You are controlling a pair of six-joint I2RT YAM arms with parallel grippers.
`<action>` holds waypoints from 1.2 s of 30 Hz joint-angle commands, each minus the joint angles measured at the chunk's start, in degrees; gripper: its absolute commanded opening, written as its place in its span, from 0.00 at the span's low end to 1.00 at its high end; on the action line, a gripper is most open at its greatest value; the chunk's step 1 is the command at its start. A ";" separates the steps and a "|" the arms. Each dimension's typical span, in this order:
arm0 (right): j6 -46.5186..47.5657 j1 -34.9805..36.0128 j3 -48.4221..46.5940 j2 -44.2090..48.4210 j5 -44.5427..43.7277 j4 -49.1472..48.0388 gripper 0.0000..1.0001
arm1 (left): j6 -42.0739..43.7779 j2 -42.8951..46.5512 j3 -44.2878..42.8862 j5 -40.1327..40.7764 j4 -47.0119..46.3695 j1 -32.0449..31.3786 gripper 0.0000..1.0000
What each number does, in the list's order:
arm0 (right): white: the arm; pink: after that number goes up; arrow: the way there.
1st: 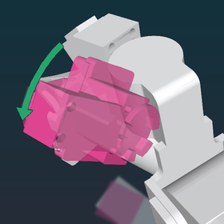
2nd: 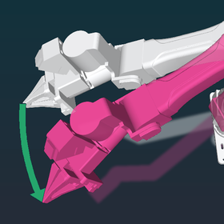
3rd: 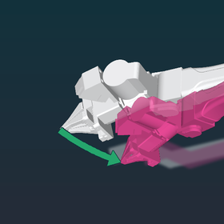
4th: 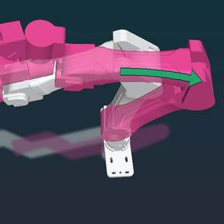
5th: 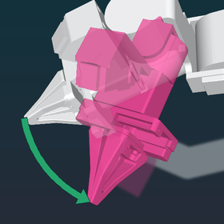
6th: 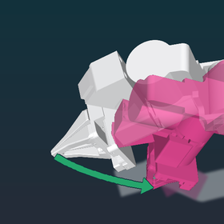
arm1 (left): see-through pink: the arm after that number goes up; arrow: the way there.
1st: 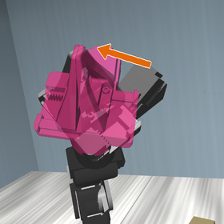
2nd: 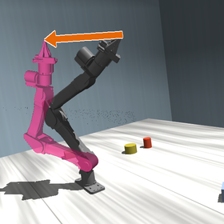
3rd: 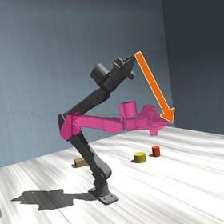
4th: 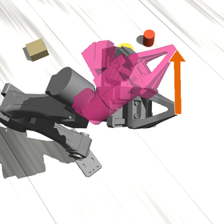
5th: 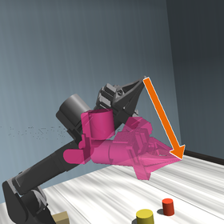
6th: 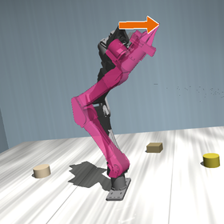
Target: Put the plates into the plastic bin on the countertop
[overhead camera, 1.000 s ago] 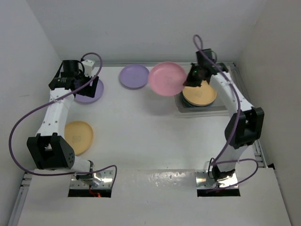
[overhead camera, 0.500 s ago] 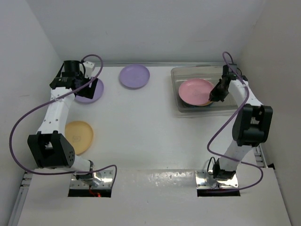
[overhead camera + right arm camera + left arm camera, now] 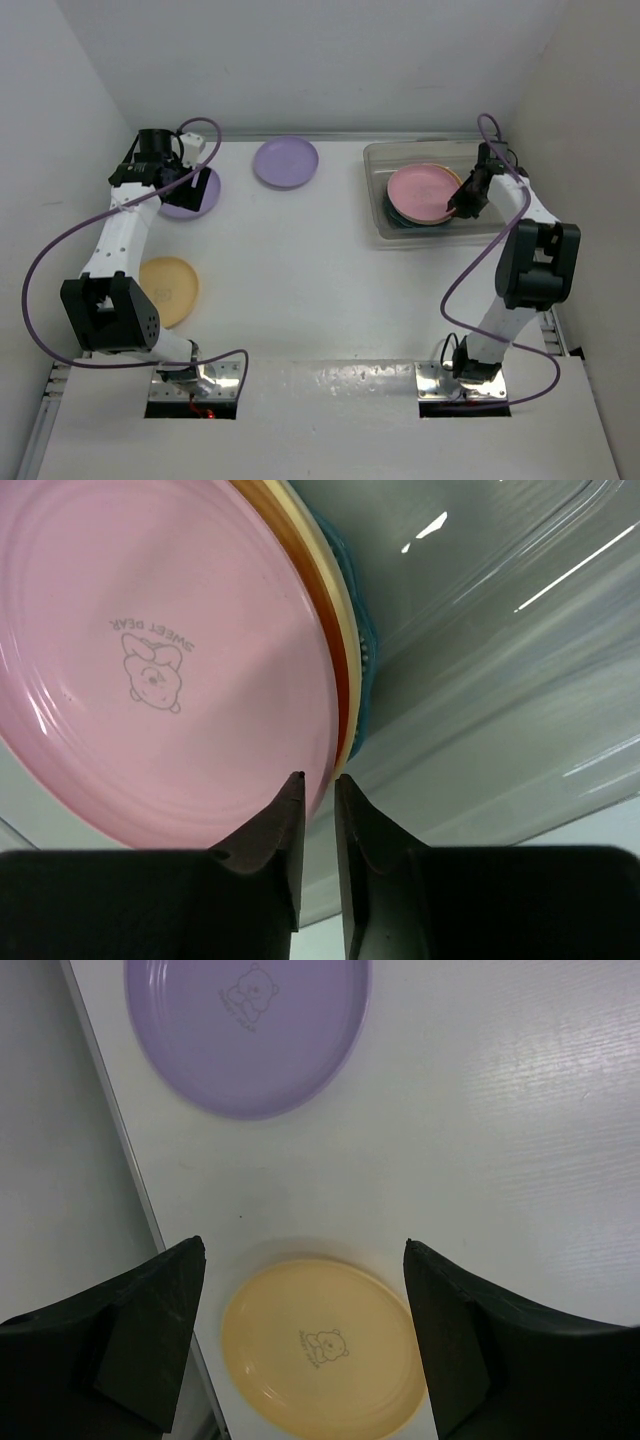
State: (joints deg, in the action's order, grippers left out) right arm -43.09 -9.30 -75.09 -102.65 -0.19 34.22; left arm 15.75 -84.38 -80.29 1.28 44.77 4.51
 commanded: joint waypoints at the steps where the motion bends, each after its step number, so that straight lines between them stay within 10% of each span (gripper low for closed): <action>1: 0.82 -0.37 -1.99 -1.49 -1.83 -2.84 0.16 | -0.37 0.53 -0.13 -1.10 0.23 -0.12 0.82; 9: -0.76 -0.54 -4.36 -2.64 -5.96 -2.67 0.01 | -0.37 1.06 -0.13 -1.10 0.23 -0.12 0.82; 13: 0.28 -0.63 -5.94 -2.29 -6.23 -1.96 0.36 | -0.37 1.06 0.40 -1.10 0.23 -0.12 0.82; 23: 5.38 -2.83 -11.65 -4.04 -4.30 -0.91 0.56 | -3.00 -2.80 -2.32 -5.15 -2.14 -2.57 0.82; 36: 8.98 -0.37 -2.00 3.06 -5.26 -3.36 0.56 | -21.98 -47.58 -43.78 -4.89 -5.66 -14.52 0.78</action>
State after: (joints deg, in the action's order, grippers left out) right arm -36.58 -10.55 -79.77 -105.16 -4.29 32.16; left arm -0.32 -125.14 -117.30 -6.09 40.38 -8.36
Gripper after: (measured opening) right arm 0.560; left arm 0.784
